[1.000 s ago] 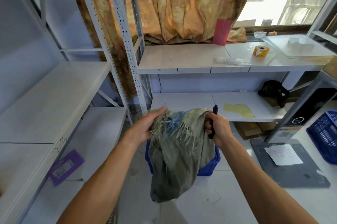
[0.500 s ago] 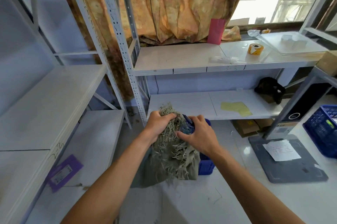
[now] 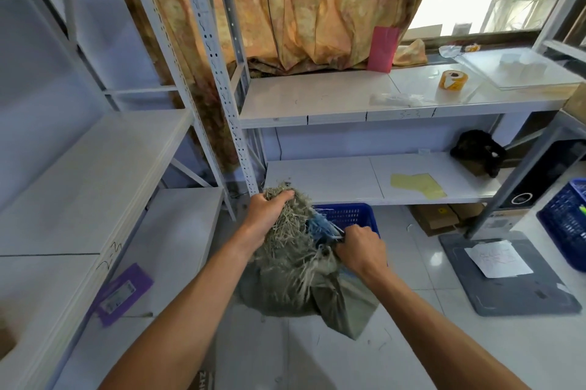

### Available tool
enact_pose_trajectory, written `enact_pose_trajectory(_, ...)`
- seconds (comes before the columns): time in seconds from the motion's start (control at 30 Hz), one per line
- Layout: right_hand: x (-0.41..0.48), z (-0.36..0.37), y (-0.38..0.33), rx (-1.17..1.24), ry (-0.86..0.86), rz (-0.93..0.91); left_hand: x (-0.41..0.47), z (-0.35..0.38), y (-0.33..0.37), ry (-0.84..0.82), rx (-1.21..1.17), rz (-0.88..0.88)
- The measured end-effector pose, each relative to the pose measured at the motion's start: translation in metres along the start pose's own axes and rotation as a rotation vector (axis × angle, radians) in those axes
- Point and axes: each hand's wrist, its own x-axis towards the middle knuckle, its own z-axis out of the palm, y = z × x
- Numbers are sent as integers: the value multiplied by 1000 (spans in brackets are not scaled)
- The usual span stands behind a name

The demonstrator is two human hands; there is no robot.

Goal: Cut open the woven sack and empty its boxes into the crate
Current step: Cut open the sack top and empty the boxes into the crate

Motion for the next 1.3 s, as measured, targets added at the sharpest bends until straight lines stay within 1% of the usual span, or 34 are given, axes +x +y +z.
enact_pose_trajectory(0.1,15,-16,16,52,27,73,-6,-13,-1,-101,106,56)
enact_pose_trajectory(0.17,26,-30,24,192,32,125,-5,-19,-9,-143,230,70)
enact_pose_trajectory(0.23,34,-43,29,346,42,147,-3,-20,-19,-93,389,71)
enact_pose_trajectory(0.33,41,-57,28,540,60,153,-1,-18,-34,12,675,147)
enact_pose_trajectory(0.4,40,-63,23,666,44,145,-6,-17,-35,75,822,182)
enact_pose_trajectory(0.53,36,-72,13,922,-24,192,-8,-25,-32,110,1056,142)
enact_pose_trajectory(0.6,35,-76,9,972,-55,184,-5,-32,-34,112,1132,121)
enact_pose_trajectory(0.7,36,-80,1,961,-79,165,-3,-39,-34,103,1211,120)
enact_pose_trajectory(0.77,38,-83,-4,973,-76,167,-2,-43,-34,130,1220,133)
enact_pose_trajectory(0.83,40,-85,-6,999,-72,173,2,-50,-37,175,1155,146)
enact_pose_trajectory(1.0,44,-89,-10,991,-97,128,12,-59,-50,199,843,126)
enact_pose_trajectory(1.1,45,-92,-16,1044,-104,107,12,-55,-56,296,598,135)
enact_pose_trajectory(1.2,42,-105,-23,1138,-100,67,16,-49,-57,388,476,272)
enact_pose_trajectory(1.3,40,-125,-31,1179,-84,-10,17,-39,-58,407,463,370)
